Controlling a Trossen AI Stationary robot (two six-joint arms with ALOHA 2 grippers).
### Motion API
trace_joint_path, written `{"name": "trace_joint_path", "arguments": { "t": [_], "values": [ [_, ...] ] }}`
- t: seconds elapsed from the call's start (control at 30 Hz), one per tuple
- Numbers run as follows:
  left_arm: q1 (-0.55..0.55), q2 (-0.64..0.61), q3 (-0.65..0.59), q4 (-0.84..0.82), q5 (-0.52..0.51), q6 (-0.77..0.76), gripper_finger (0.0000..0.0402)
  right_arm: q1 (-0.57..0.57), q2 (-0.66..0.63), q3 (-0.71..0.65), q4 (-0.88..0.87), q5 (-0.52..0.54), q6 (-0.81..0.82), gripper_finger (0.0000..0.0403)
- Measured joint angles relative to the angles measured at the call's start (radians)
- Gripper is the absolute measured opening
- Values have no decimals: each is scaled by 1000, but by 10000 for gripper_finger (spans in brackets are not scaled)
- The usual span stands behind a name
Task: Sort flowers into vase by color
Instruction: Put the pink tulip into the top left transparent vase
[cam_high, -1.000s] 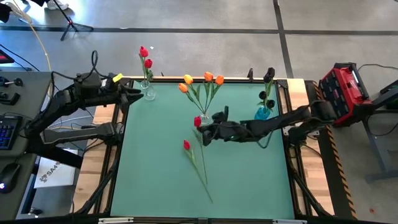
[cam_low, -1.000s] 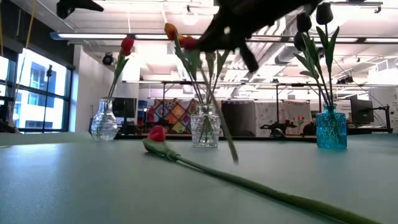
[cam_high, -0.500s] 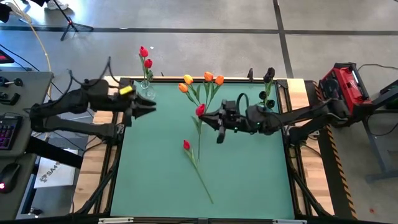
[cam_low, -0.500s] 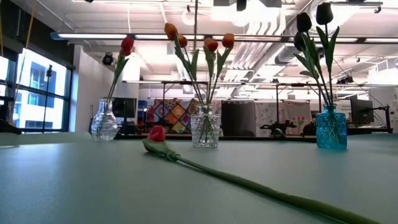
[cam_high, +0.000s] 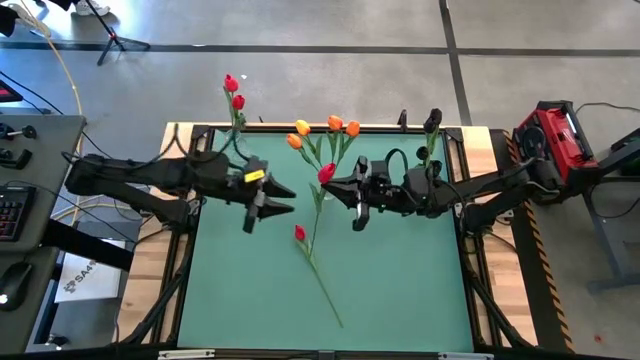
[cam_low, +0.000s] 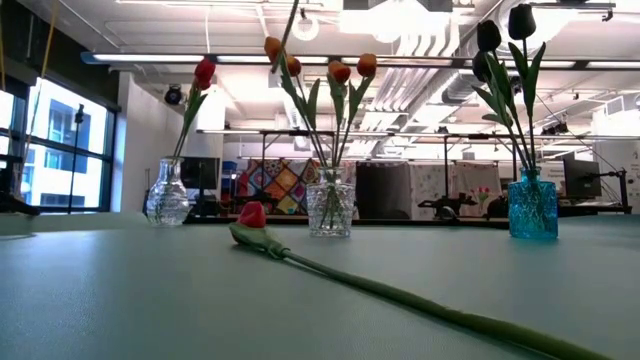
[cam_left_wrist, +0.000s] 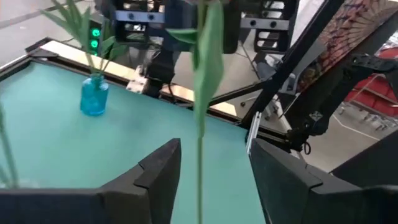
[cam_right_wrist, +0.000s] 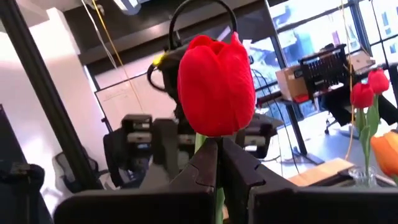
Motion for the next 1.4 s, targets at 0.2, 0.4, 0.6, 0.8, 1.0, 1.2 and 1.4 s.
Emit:
{"name": "trace_joint_path", "arguments": {
  "t": [0.2,0.4,0.6,0.8,1.0,1.2,1.4],
  "values": [
    [-2,71,0,99,0,-24,206,0,0,0,8,-15,-8,0],
    [-2,135,0,199,0,-26,197,0,0,0,0,-32,-24,0],
    [-2,199,0,253,0,-26,184,0,0,0,0,-64,-35,0],
    [-1,226,0,313,0,-26,171,0,0,0,-1,-65,-35,0],
    [5,224,0,311,0,1,104,0,0,0,0,-69,-42,0],
    [20,201,0,294,4,44,15,-1,0,0,-25,-67,-34,3],
    [43,139,0,292,-29,61,9,0,1,0,-92,-38,-24,53]
  ]
}}
